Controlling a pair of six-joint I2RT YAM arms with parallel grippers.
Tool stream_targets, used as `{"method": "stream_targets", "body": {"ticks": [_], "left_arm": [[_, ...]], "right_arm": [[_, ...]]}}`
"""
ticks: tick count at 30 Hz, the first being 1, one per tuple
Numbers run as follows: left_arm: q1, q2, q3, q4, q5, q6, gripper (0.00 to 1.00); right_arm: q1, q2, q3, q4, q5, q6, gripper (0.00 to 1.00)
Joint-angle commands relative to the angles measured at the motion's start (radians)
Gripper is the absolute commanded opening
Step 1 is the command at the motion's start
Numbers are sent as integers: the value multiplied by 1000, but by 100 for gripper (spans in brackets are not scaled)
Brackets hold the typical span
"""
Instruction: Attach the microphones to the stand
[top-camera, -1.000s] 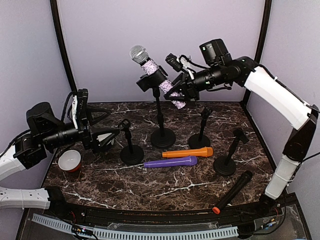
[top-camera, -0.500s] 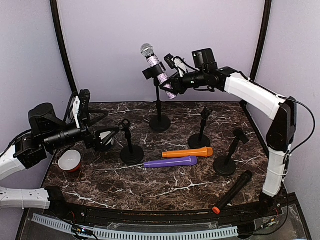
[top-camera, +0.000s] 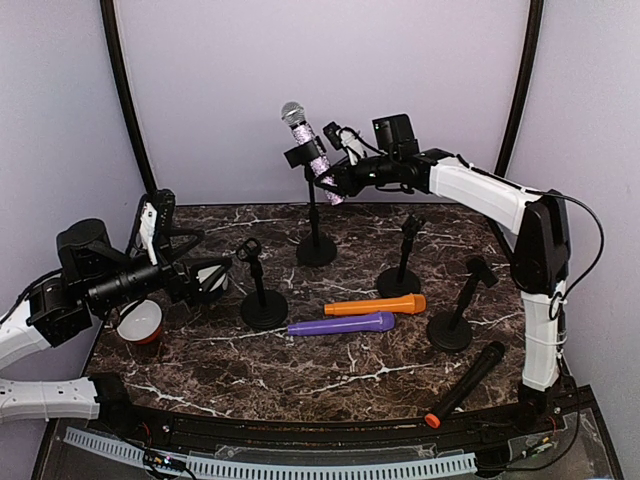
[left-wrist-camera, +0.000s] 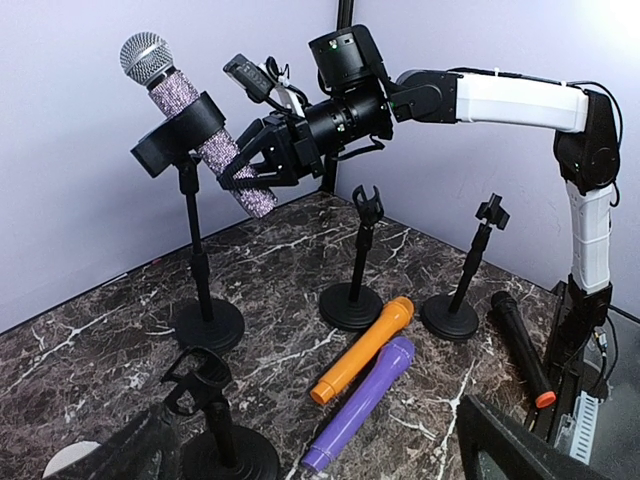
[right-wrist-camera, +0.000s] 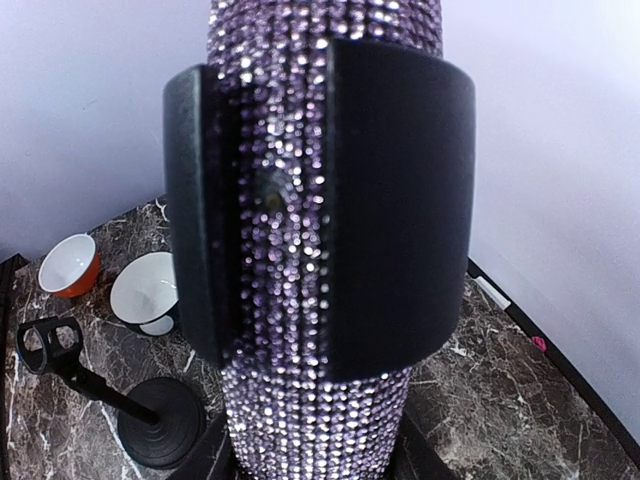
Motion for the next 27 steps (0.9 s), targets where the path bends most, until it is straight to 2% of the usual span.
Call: {"method": "stream_targets", "body": {"ticks": [1, 2, 3, 5, 7, 11, 17, 21, 27], "left_arm": [[-3, -28, -22, 28, -16, -17, 99], [-4, -29, -23, 25, -25, -17, 99], [-3, -31, -25, 22, -37, -17, 99], [-3, -31, -30, 18, -60, -22, 99], [-3, -26, -34, 15, -85, -23, 99], [-3, -8, -39, 12, -101, -16, 99], [-3, 25, -28, 14, -102, -35, 97], [-6, 114, 33, -25, -56, -73, 99], [-12, 359, 219, -118, 71, -102, 99]], "right_arm": [[-7, -32, 6, 192, -23, 0, 0], [-8, -34, 9, 183, -19, 17, 15], [-10, -42, 12, 173, -20, 23, 35], [-11, -62, 5, 160, -19, 27, 48], [-13, -86, -8, 150, -13, 26, 54], [-16, -134, -43, 125, 6, 29, 61], [-18, -229, -89, -10, 13, 9, 65], [-23, -383, -239, -58, 15, -8, 67], [-26, -619, -484, -152, -68, -87, 70]]}}
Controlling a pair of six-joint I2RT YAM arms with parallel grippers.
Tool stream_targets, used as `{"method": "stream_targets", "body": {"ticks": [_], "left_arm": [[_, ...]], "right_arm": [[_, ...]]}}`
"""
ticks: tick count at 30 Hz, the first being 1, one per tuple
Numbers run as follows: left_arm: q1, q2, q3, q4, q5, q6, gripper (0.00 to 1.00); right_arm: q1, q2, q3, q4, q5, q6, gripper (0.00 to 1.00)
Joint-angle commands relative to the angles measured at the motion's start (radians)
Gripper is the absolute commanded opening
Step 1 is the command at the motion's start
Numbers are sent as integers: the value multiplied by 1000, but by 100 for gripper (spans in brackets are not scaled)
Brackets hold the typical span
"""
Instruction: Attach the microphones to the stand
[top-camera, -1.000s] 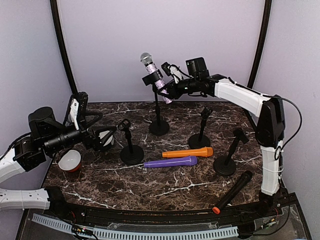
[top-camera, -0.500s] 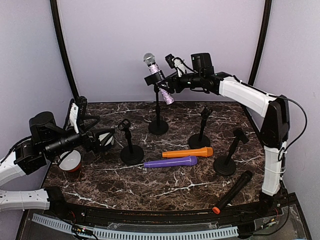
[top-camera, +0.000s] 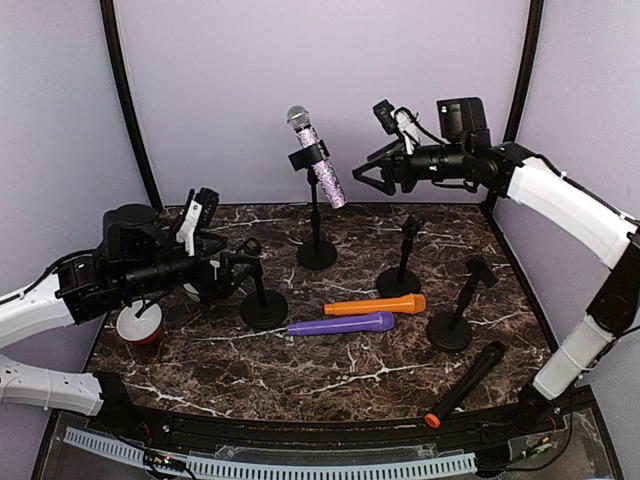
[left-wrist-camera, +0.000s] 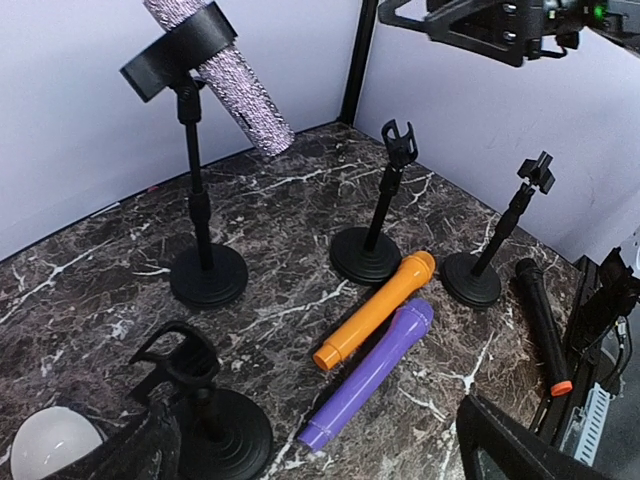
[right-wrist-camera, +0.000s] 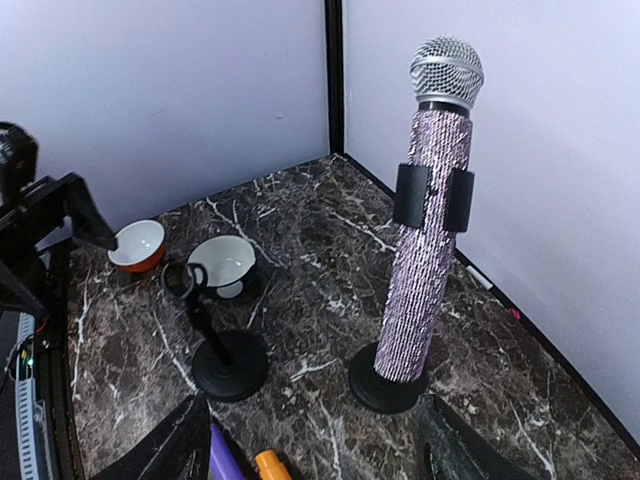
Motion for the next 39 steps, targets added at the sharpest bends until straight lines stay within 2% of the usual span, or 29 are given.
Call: {"method": "stream_targets", "body": {"ticks": [1, 4, 8, 10, 11, 13, 15, 17, 19, 22, 25, 27, 30, 34, 39], "left_arm": [[-8, 158, 161, -89, 109, -34, 99], [-25, 270, 260, -111, 116, 33, 99], [-58, 349, 276, 9, 155, 129, 99], [-68, 405, 317, 24, 109, 141, 99], [-81, 433, 352, 12, 56, 166, 99], [-149, 504, 444, -33, -151, 286, 99], [-197, 576, 534, -5, -365, 382, 99], [-201, 640, 585, 82, -476, 424, 99], [-201, 703, 607, 158, -528, 493, 99], [-201, 804, 664, 161, -514, 523, 99], [-201, 902, 731, 48, -464, 496, 99], [-200, 932, 730, -20, -377, 498, 99], [-178, 942, 711, -73, -243, 460, 88], [-119, 1019, 822, -331, -23, 377, 85], [-105, 1022, 781, -493, 145, 414, 77]], "right_arm": [[-5, -157, -142, -92, -62, -75, 70], [-7, -236, -185, -173, -94, -127, 72], [-7, -330, -241, -318, -186, -259, 72], [-6, -370, -280, -383, -213, -330, 72], [-7, -388, -304, -400, -219, -354, 72], [-6, -418, -359, -418, -222, -385, 72], [-6, -434, -403, -421, -219, -395, 72], [-8, -445, -435, -419, -230, -399, 72], [-8, -450, -450, -415, -237, -401, 72], [-14, -460, -452, -422, -228, -406, 73], [-23, -475, -468, -433, -204, -419, 73], [-29, -486, -507, -430, -193, -425, 72], [-38, -500, -557, -410, -195, -425, 72], [-55, -518, -648, -367, -207, -422, 71], [-77, -535, -740, -319, -252, -428, 70]]}}
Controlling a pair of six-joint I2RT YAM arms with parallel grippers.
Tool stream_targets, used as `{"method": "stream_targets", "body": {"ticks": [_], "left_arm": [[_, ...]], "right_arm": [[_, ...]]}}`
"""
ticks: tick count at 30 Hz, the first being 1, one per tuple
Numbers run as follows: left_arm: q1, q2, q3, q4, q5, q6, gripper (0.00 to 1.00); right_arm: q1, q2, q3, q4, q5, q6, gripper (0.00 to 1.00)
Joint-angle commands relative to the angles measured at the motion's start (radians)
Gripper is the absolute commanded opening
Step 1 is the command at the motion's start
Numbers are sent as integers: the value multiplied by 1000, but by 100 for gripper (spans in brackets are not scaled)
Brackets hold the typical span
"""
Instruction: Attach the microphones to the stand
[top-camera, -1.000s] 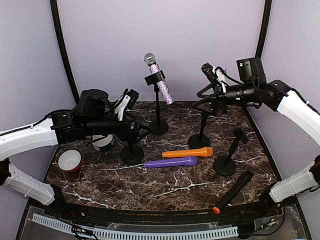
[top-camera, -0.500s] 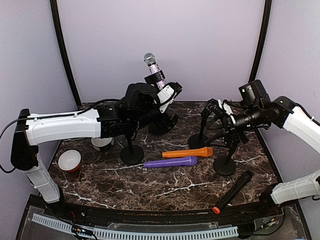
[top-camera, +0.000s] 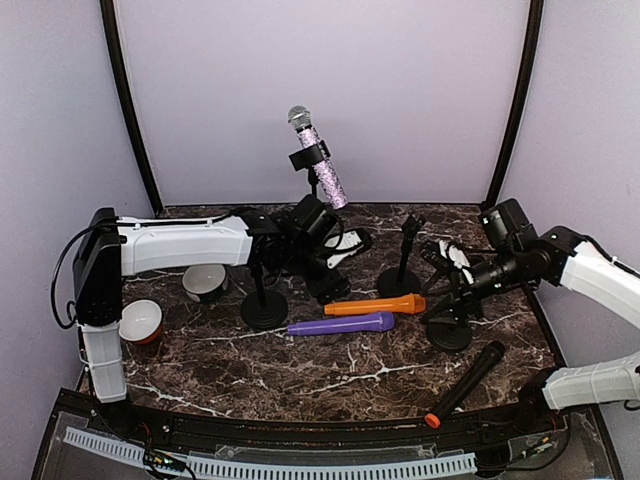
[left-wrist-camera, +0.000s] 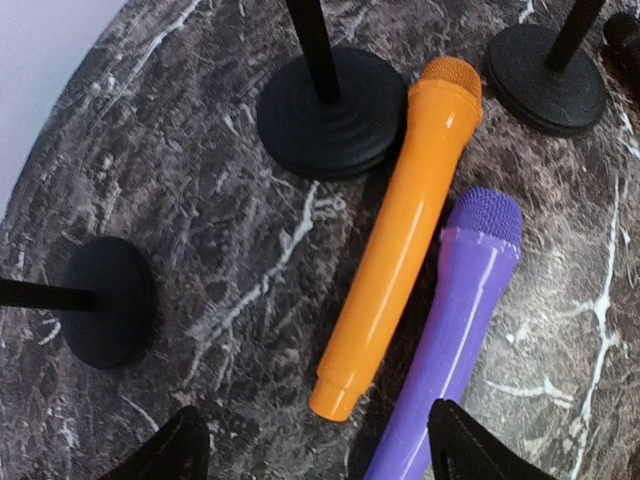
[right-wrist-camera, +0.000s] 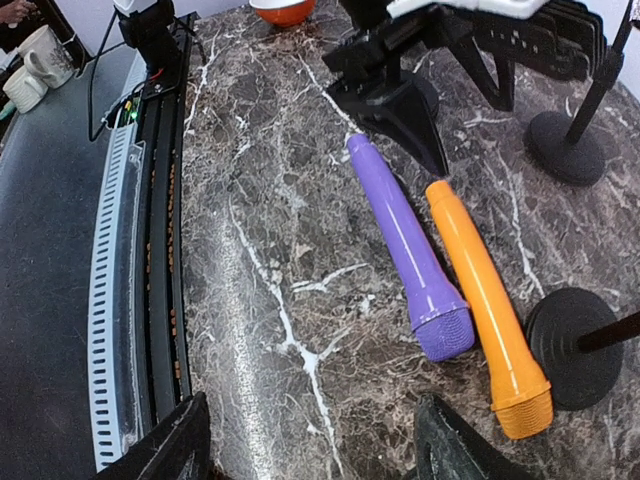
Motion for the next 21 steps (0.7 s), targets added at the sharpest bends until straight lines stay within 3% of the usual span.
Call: {"method": "stream_targets", "body": {"ticks": [1, 6, 21], "left_arm": [[9, -13, -15, -231, 205, 15, 76], [28, -27, -92, -286, 244, 59, 76], [37, 38, -115, -284, 123, 146, 70]], "right_arm": [[-21, -29, -44, 64, -44, -9, 70], [-23, -22, -41, 65, -76, -15, 69], [-24, -25, -49, 88, -92, -6, 68]]}}
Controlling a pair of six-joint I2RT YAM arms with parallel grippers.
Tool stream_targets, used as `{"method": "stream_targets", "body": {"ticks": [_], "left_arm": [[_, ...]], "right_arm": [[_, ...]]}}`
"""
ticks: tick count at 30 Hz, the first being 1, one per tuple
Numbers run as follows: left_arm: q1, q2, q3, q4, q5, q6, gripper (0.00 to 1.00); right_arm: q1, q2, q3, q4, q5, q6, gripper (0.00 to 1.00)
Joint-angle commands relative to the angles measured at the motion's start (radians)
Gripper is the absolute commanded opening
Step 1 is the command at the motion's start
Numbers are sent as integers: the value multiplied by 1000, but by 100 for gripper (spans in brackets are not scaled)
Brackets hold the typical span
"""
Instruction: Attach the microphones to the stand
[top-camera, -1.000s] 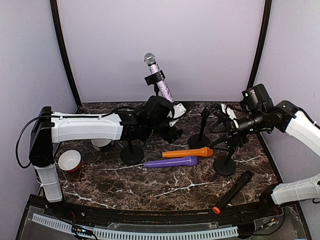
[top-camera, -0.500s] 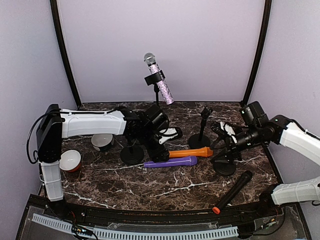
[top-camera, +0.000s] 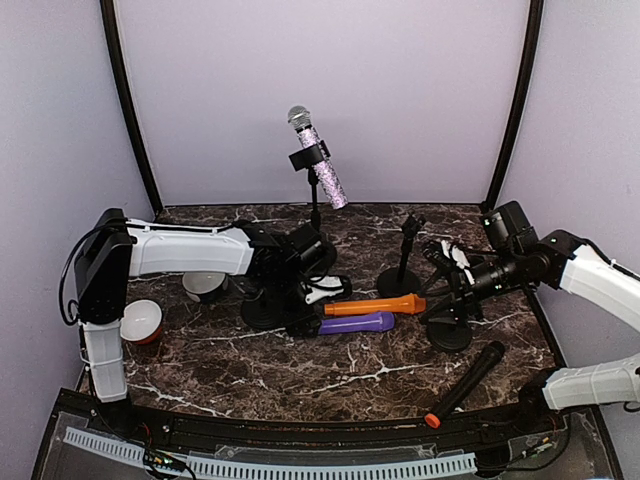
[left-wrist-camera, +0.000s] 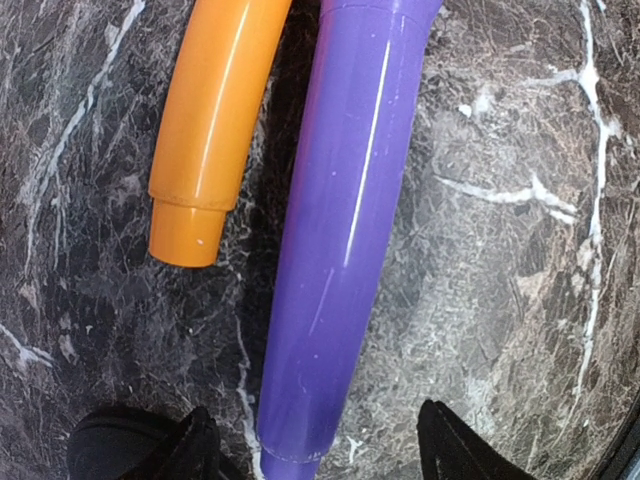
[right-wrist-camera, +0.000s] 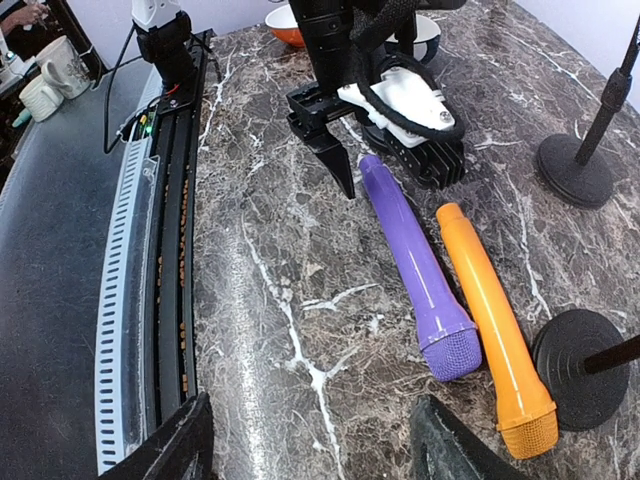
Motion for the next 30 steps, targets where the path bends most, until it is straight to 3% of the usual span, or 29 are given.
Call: {"method": "stream_targets", "body": {"ticks": [1, 13, 17, 23, 30], "left_arm": [[4, 33, -4, -9, -22, 49, 69], [3, 90, 12, -44, 10, 74, 40], [-14, 72, 9, -76, 3, 90, 21], [-64, -56, -22, -87, 20, 52, 2], [-122, -280, -129, 10, 73, -84, 0]], "right_arm": [[-8, -17, -7, 37, -25, -2, 67], [-8, -32, -16, 45, -37, 6, 67], [-10, -31, -6, 36, -44, 15, 66], [-10, -6, 132, -63, -36, -5, 65], [-10, 60, 360, -187, -68, -30, 66]]}}
